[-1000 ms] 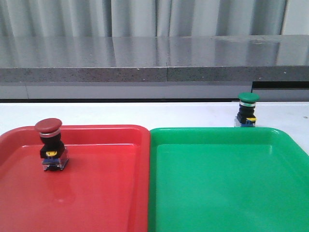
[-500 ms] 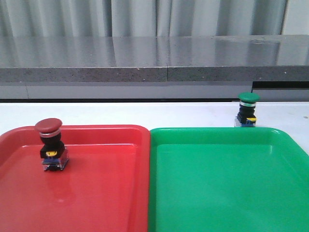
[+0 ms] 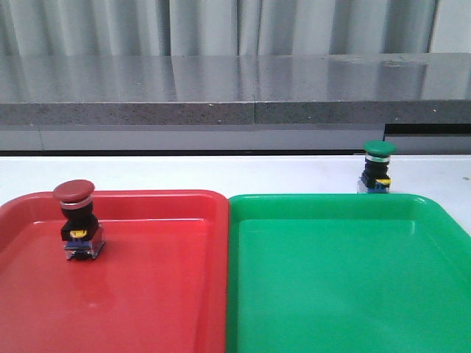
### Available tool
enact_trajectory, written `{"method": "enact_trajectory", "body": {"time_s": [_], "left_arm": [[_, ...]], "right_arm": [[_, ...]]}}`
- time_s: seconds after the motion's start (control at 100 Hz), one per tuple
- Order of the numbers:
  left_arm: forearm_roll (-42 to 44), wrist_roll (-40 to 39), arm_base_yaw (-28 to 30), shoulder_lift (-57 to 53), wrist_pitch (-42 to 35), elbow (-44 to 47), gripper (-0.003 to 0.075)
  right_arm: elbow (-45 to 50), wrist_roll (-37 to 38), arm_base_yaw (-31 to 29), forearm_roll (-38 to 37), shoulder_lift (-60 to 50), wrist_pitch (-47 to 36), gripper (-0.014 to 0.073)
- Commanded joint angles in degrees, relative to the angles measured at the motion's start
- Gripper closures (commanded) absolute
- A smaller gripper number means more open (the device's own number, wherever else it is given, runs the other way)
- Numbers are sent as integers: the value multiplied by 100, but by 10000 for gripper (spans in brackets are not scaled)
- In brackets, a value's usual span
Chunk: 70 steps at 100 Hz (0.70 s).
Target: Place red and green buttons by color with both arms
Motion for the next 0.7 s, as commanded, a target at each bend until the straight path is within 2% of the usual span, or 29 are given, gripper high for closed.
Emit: {"method": "enact_trajectory", "body": {"time_s": [0.0, 0.13, 0.19, 0.24, 0.25, 0.26, 0.32, 0.33, 0.39, 0.46, 0.52, 0.69], "left_arm": [[-31, -16, 3, -184, -428, 228, 739], [-31, -16, 3, -184, -428, 228, 739], [-31, -16, 3, -184, -428, 228, 739], [-31, -16, 3, -184, -428, 228, 739], [-31, -16, 3, -184, -428, 228, 739], [-31, -16, 3, -184, -428, 228, 739], [-31, -16, 3, -184, -428, 228, 739], [-31, -16, 3, -184, -428, 228, 739], [-31, -16, 3, -184, -428, 228, 739], [-31, -16, 3, -184, -428, 228, 739], [-31, -16, 3, -184, -428, 228, 739], [-31, -16, 3, -184, -428, 228, 739]], "right_arm": [[-204, -12, -30, -36, 259, -183, 704], [-204, -12, -30, -36, 506, -103, 687], [-204, -12, -30, -36, 579, -76, 631], [-204, -12, -30, -36, 620, -70, 545], [-204, -12, -30, -36, 630, -62, 499], [-204, -12, -30, -36, 636, -62, 499], [-204, -12, -30, -36, 641, -24, 323], [-204, -12, -30, -36, 641, -23, 323], [-204, -12, -30, -36, 641, -21, 162], [-204, -12, -30, -7, 641, -55, 67], [-204, -12, -30, 133, 641, -72, 41], [-241, -12, -1, 356, 757, -320, 43]]}}
